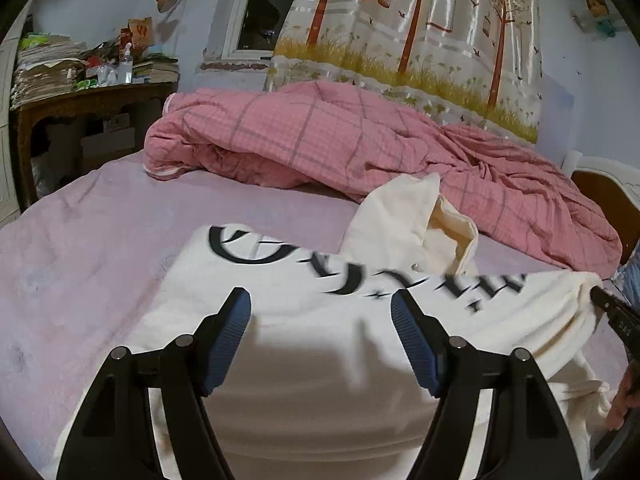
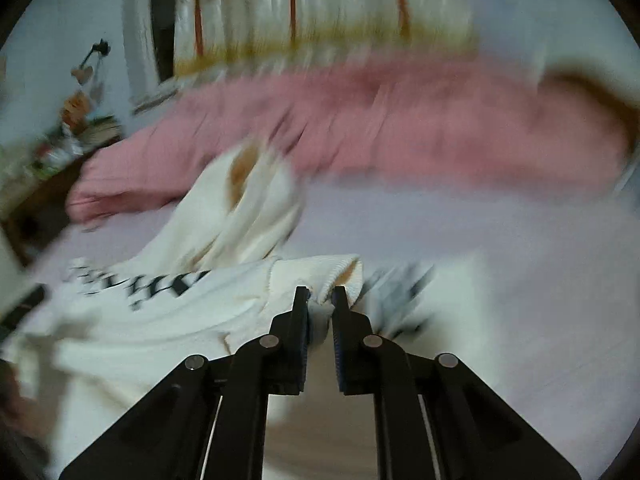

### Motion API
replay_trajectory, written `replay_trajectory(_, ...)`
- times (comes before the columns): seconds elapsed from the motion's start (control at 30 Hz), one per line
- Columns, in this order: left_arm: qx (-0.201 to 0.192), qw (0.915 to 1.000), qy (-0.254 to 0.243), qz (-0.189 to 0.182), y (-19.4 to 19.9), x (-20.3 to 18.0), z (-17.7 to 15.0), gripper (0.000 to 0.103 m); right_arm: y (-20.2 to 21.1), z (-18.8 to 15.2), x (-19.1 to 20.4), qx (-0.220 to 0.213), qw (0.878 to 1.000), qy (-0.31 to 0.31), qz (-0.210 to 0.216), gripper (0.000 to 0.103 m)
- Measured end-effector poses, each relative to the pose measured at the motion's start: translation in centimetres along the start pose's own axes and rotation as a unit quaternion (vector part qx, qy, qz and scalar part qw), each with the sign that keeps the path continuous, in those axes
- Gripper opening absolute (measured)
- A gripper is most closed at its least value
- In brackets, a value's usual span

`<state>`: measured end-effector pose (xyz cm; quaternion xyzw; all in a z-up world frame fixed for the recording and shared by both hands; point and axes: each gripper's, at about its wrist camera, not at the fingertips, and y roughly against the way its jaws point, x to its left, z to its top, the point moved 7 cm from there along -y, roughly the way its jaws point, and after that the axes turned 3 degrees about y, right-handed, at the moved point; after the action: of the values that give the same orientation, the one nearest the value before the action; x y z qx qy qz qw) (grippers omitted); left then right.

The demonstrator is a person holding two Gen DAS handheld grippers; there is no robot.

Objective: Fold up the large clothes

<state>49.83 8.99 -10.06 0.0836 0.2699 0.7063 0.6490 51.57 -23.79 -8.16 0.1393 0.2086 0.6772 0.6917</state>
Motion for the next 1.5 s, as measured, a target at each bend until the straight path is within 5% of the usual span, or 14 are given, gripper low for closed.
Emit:
replay_trajectory(0.23, 0.119, 0.9903, 0.003, 0.072, -4.7, 2.0, -3.0, 0.071, -6.5, -5.4, -2.6, 0.173, 0.981, -0.068, 0.048, 0.018)
replay_trajectory(0.33, 0.120, 0.9894, 0.002, 0.081, -4.8, 2.1, -3.1, 0.071, -5.1, -4.2, -4.7, 0.132, 0.984, -0.115, 0.044, 0.040)
replay_trajectory(0.4, 0.121, 0.9890, -0.002, 0.086, -4.8, 2.0, -3.3, 0.071, -3.2, -2.5, -6.0, 0.070, 0.987, -0.137, 0.042, 0.066)
replay_trajectory(0.53, 0.121, 0.9890, -0.002, 0.085, -4.9, 2.0, -3.4, 0.071, -2.3, -1.0, -5.5, 0.045, 0.981, -0.156, 0.109, 0.066)
replay_trajectory(0.63, 0.119, 0.9899, 0.001, 0.077, -4.9, 2.0, -3.3, 0.071, -5.1, -2.7, -3.5, 0.122, 0.974, -0.136, 0.138, 0.066)
replay_trajectory(0.73, 0.121, 0.9899, -0.002, 0.073, -4.9, 1.8, -3.4, 0.073, -8.1, -6.0, -1.1, 0.209, 0.967, -0.079, 0.120, 0.061)
replay_trajectory(0.93, 0.125, 0.9887, -0.018, 0.080, -4.9, 1.4, -3.6, 0.075, -7.2, -8.0, -0.5, 0.257, 0.958, -0.033, 0.121, 0.062)
replay_trajectory(1.37, 0.134, 0.9848, -0.047, 0.099, -5.6, 0.8, -4.1, 0.084, -5.3, -9.0, -2.6, 0.267, 0.958, -0.006, 0.102, 0.083)
replay_trajectory(1.5, 0.115, 0.9904, -0.040, 0.066, -4.5, 0.3, -3.4, 0.083, -5.2, -8.4, -2.8, 0.259, 0.961, -0.010, 0.097, 0.084)
